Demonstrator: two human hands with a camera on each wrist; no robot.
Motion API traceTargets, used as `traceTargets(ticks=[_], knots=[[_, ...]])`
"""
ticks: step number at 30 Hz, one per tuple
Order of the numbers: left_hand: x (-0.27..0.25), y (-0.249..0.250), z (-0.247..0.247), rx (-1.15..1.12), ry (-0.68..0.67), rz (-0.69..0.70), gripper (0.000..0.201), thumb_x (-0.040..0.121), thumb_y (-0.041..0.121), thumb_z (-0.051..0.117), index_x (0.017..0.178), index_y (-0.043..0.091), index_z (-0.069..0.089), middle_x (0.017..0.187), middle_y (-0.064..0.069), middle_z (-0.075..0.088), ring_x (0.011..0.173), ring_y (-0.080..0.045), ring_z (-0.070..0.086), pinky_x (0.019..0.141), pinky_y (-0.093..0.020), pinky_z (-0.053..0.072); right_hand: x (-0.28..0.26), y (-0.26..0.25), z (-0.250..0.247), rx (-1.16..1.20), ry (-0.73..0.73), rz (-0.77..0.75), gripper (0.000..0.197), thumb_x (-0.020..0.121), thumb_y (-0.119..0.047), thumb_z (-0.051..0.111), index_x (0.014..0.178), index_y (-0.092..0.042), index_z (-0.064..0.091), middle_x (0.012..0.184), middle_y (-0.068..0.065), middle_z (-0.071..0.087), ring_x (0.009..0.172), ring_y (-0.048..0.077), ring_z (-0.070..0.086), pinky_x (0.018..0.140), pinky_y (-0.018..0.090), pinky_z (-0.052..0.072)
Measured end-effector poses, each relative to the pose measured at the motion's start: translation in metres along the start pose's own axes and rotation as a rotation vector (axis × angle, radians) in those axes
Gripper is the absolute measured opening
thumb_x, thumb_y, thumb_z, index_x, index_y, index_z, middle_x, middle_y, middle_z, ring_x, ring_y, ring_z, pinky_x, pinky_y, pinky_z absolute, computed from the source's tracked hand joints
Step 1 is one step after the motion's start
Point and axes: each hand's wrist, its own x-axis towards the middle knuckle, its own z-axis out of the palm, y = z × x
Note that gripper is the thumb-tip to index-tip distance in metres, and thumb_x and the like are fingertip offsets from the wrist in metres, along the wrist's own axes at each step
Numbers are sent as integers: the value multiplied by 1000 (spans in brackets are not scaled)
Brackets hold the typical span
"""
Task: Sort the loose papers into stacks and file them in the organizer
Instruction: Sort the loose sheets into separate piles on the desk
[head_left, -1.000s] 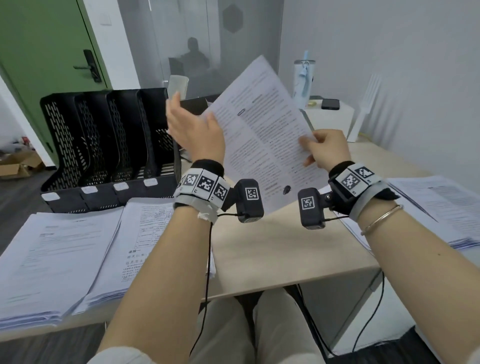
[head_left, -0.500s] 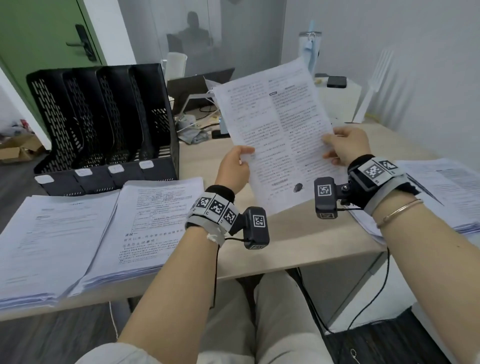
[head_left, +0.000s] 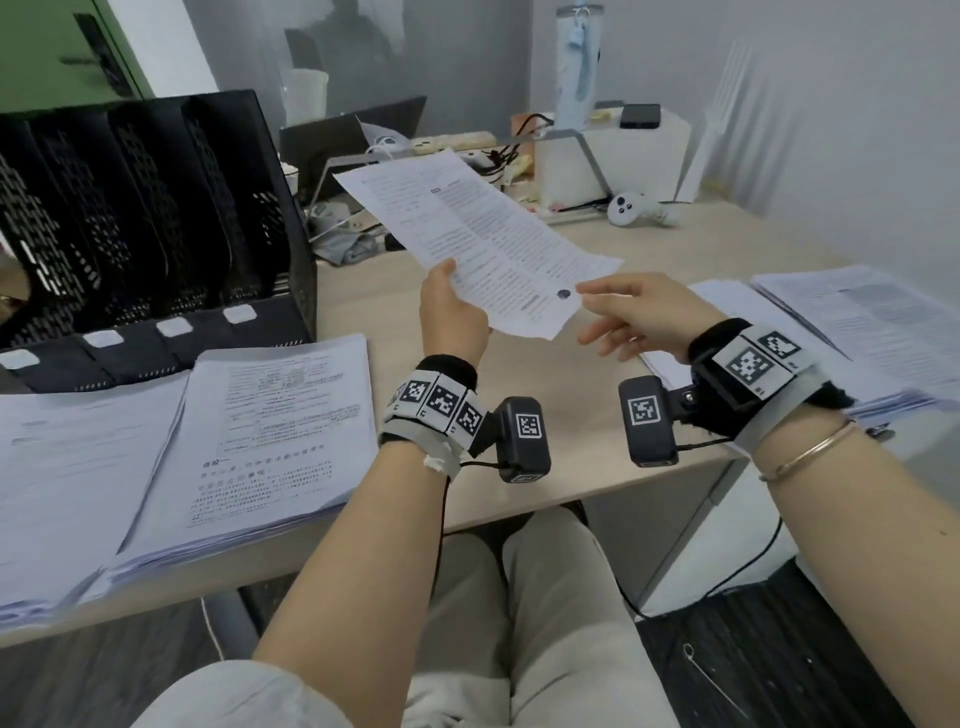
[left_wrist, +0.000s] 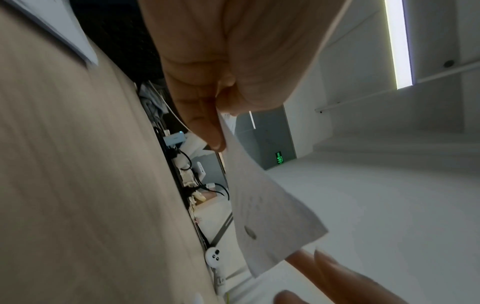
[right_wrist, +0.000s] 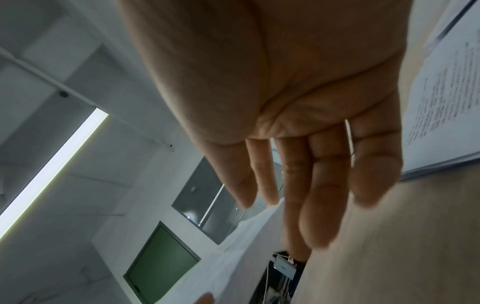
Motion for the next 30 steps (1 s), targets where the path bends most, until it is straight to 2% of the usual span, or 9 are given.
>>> traceTargets(ticks=[3,8,13,15,19,21,25,27,30], knots=[[-1,4,26,-22,-27,51,56,87,-8,37,140,10,34,139,-7,38,126,-26,43,100,-46,46,-10,7,-11,84,-2,-8,26,94,-22,57,120,-19,56,91,15,70,67,20,69,61,26,57],[-16,15,81,-63,-129,109,53,89,-9,37,140,6,31,141,-10,34,131,-22,37,108,-41,39,-27,24,-44,186,185,-64,17,89,-6,61,106,-1,64,88,12,66,67,16,67,72,30,60],[-40,23,131,-46,-334,133,58,88,-5,42,142,9,27,143,-8,30,128,-28,41,104,-47,42,-51,46,-79,197,382,-52,20,85,5,61,105,4,65,88,12,62,73,20,63,68,29,60],[-49,28,147,-8,-410,151,60,89,-3,46,144,12,25,143,-7,31,117,-25,50,101,-44,45,-60,55,-92,215,464,-33,21,85,8,60,105,5,65,88,14,62,74,23,64,63,27,60],[-63,35,173,72,-535,187,62,91,1,50,145,15,22,142,-14,36,71,-5,50,71,-12,46,-75,74,-116,254,603,-15,18,85,10,57,90,-4,68,96,21,62,64,23,66,57,22,57],[-69,38,182,64,-582,193,71,90,2,53,147,19,14,141,-15,39,70,-4,52,64,-8,44,-81,84,-128,249,667,-22,19,86,8,56,89,-7,68,99,21,65,58,18,69,56,20,56],[-78,39,191,20,-599,168,94,89,1,58,149,24,-9,128,4,42,75,-6,58,73,-13,49,-91,98,-150,281,797,-46,18,86,7,56,97,0,68,87,17,59,54,16,69,57,21,57],[-81,37,193,109,-646,140,86,90,6,58,150,22,-2,123,5,46,83,-8,59,81,-19,46,-94,102,-162,290,858,-46,20,86,7,55,100,1,68,75,9,50,53,17,68,64,28,60],[-84,31,200,406,-854,188,41,96,15,49,136,14,42,126,-1,56,112,-14,55,93,-24,40,-96,102,-180,305,922,-59,21,86,8,54,98,-3,67,80,8,49,51,16,67,71,32,60]])
